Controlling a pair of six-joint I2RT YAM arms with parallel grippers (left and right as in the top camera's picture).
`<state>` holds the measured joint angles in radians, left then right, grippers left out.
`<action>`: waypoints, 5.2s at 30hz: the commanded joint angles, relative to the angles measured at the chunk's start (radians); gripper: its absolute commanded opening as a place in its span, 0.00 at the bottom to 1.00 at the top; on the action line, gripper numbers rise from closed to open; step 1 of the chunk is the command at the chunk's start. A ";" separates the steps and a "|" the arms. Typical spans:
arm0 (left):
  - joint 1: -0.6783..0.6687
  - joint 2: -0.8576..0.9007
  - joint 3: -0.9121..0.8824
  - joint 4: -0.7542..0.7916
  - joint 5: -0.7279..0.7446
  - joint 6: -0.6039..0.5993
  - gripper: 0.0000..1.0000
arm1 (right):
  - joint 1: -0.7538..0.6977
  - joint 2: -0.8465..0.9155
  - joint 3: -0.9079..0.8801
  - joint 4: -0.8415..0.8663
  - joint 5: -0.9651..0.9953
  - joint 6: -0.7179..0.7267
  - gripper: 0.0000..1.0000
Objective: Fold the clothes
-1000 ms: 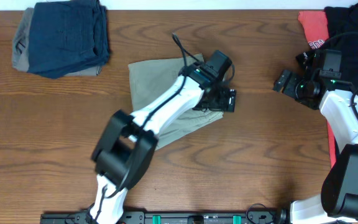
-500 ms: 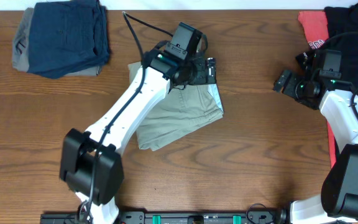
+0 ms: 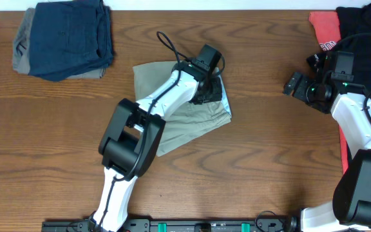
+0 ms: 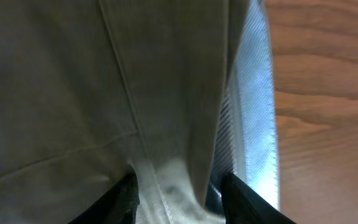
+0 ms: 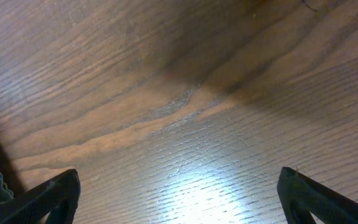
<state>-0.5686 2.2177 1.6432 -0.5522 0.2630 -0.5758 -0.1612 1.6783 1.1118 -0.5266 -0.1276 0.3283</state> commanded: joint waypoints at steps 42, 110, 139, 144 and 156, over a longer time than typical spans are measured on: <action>0.346 -0.396 -0.003 -0.446 0.062 0.325 0.98 | -0.004 0.000 0.022 0.000 -0.004 -0.011 0.99; 0.450 -0.030 -0.135 -0.197 0.321 0.343 0.06 | -0.004 0.000 0.022 0.000 -0.004 -0.011 0.99; 0.613 -0.030 0.555 -0.412 -0.381 0.597 0.06 | -0.004 0.000 0.022 0.000 -0.004 -0.011 0.99; 0.615 -0.030 0.557 -0.367 -0.441 0.649 0.06 | -0.004 0.000 0.022 0.000 -0.004 -0.011 0.99; 0.616 -0.030 0.662 -0.332 -0.496 0.673 0.06 | -0.004 0.000 0.022 0.000 -0.004 -0.011 0.99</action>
<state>0.0433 2.1891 2.2395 -0.8936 -0.1669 0.0837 -0.1612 1.6783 1.1126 -0.5266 -0.1280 0.3283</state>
